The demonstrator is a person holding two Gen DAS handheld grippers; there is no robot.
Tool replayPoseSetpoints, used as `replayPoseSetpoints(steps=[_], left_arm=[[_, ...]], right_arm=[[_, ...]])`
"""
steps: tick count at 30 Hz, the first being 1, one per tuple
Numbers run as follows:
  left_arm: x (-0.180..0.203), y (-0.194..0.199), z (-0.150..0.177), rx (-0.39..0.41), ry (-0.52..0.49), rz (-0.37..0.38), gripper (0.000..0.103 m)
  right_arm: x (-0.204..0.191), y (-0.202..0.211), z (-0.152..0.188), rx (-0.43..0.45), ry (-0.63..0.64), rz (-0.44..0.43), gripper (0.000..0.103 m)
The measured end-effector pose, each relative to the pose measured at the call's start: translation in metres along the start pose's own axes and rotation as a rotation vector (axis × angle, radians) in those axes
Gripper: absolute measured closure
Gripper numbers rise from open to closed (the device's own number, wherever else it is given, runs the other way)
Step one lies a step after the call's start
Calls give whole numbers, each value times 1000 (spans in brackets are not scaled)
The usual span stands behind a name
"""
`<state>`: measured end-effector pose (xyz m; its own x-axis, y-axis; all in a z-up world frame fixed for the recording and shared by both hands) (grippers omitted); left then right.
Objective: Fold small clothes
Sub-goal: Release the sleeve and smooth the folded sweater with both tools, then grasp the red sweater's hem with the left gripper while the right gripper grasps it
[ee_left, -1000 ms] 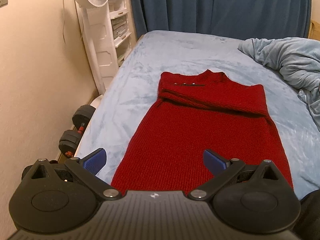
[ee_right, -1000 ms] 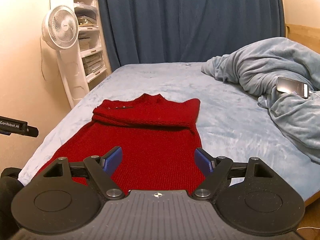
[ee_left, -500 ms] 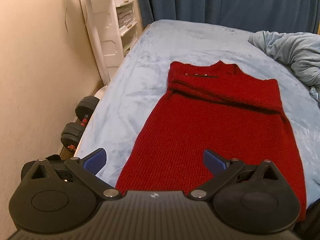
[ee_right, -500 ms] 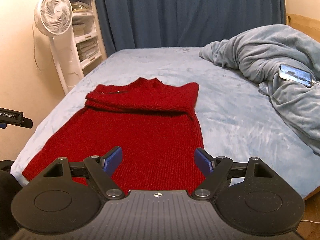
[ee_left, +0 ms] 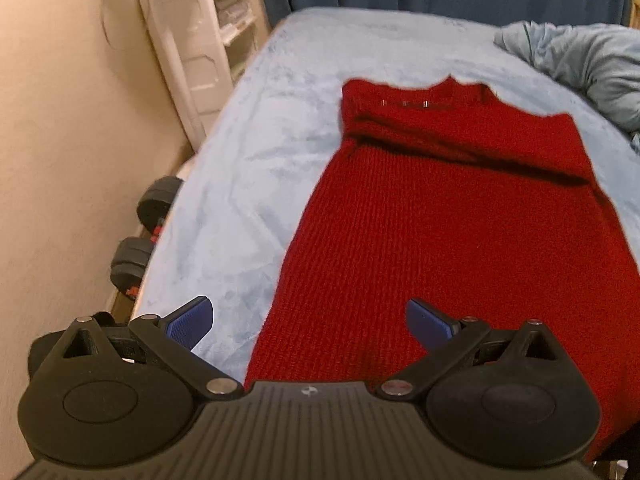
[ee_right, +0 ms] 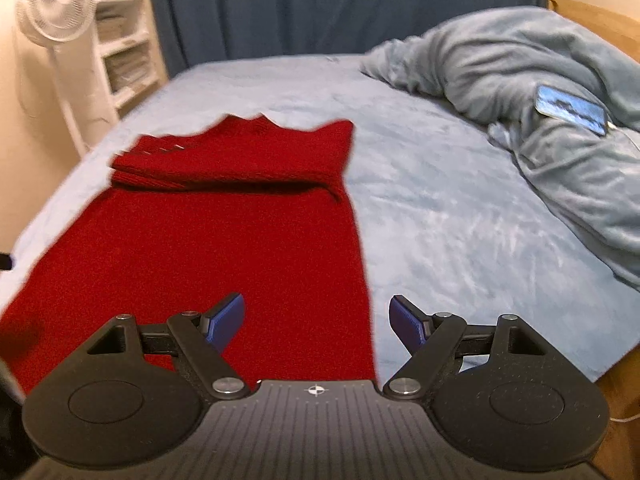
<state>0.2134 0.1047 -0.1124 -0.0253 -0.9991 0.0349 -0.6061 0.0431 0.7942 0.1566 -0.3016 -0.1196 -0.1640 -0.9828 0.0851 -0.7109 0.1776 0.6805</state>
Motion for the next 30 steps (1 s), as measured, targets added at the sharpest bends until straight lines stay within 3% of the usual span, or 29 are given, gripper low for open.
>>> replayPoseSetpoints(steps=[5, 9, 14, 16, 21, 25, 30], left_arm=[[-16, -41, -2, -76, 2, 78, 0], [-27, -75, -2, -185, 8, 161, 0], [-38, -99, 7, -255, -2, 184, 0], [-46, -101, 8, -259, 37, 215, 0], [-60, -95, 3, -266, 55, 256, 0], [-69, -100, 0, -278, 9, 261, 0], [-72, -108, 5, -305, 24, 293, 0]], right_arm=[[18, -49, 4, -124, -49, 39, 22], [25, -83, 5, -217, -101, 33, 21], [21, -118, 18, -389, -157, -68, 21], [15, -124, 31, -457, -164, -127, 15], [-3, -110, 44, -439, -52, -163, 14], [-3, -114, 45, -458, -72, -174, 12], [-3, -115, 47, -454, -106, -192, 3]])
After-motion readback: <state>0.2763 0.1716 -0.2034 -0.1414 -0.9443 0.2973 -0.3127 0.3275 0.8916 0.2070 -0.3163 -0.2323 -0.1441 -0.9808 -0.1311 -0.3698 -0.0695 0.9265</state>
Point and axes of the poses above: each gripper's, at about its wrist camera, not at the fingertips, and y roughly against the way its jaws point, x to its right, z to its underside, the point moved 3 cm from there along -y, roughly the way its jaws point, and after that the axes turned 11 degrees about z, right-handed, at the moved point
